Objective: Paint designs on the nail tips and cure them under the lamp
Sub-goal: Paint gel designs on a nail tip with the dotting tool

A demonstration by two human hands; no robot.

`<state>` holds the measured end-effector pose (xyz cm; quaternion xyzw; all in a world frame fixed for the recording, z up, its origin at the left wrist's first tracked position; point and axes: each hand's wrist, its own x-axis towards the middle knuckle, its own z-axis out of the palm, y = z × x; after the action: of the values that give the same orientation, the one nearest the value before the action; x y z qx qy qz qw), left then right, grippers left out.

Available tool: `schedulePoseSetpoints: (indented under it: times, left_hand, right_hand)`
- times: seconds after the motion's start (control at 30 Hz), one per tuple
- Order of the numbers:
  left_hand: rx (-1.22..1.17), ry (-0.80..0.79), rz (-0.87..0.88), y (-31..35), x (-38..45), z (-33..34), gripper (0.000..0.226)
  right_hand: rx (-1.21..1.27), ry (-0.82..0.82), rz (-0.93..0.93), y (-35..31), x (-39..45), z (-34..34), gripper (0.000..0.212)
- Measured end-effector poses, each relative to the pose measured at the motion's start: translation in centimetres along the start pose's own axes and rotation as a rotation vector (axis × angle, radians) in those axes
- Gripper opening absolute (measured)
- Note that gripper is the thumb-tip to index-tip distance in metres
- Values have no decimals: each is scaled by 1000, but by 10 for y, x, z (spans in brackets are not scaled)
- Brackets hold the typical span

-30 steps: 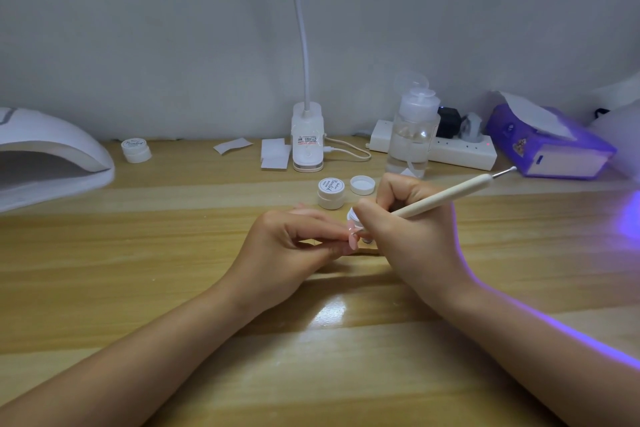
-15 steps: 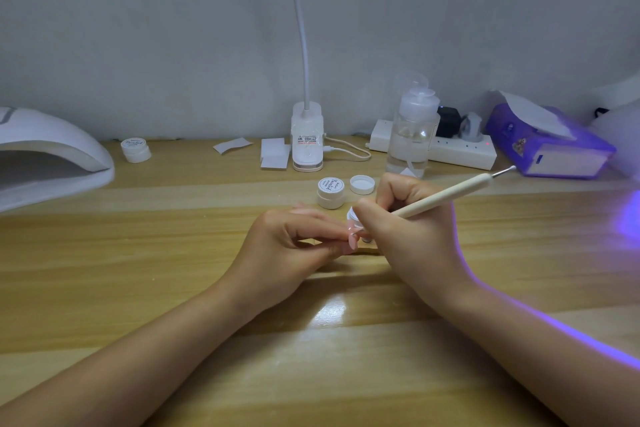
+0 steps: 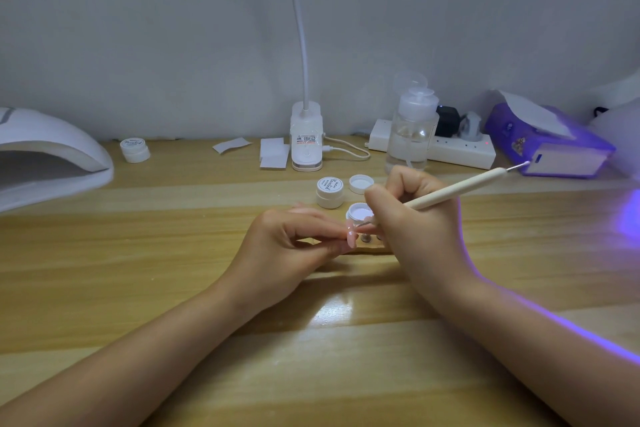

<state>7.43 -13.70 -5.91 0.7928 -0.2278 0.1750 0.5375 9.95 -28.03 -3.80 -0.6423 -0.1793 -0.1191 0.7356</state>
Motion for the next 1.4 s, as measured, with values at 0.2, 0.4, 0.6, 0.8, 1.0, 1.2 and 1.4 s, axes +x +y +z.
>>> schedulePoseSetpoints:
  times: [0.2,0.4,0.6,0.8,1.0,1.2,1.4]
  left_hand:
    - [-31,16,-17,0,-2,0,18]
    - [-52,23,-23,1,-3,0,19]
    - [-17,51,0,3,-2,0,16]
    - [-14,82,-3,1,0,0,13]
    - [-25,87,-26,2,0,-1,11]
    - [-23,98,-58,2,0,-1,12]
    - [-31,117,-126,1,2,-2,9]
  right_hand:
    - [48,77,-4,-8,5,-4,37]
    - [-2,87,-51,-10,11,-9,41]
    - [-207,67,74,-11,30,-17,38]
    - [-408,-48,147,-5,40,-21,37]
    - [-533,-132,95,4,45,-20,38]
    - [-574,-179,64,5,49,-16,49]
    - [-688,-211,63,13,51,-16,42]
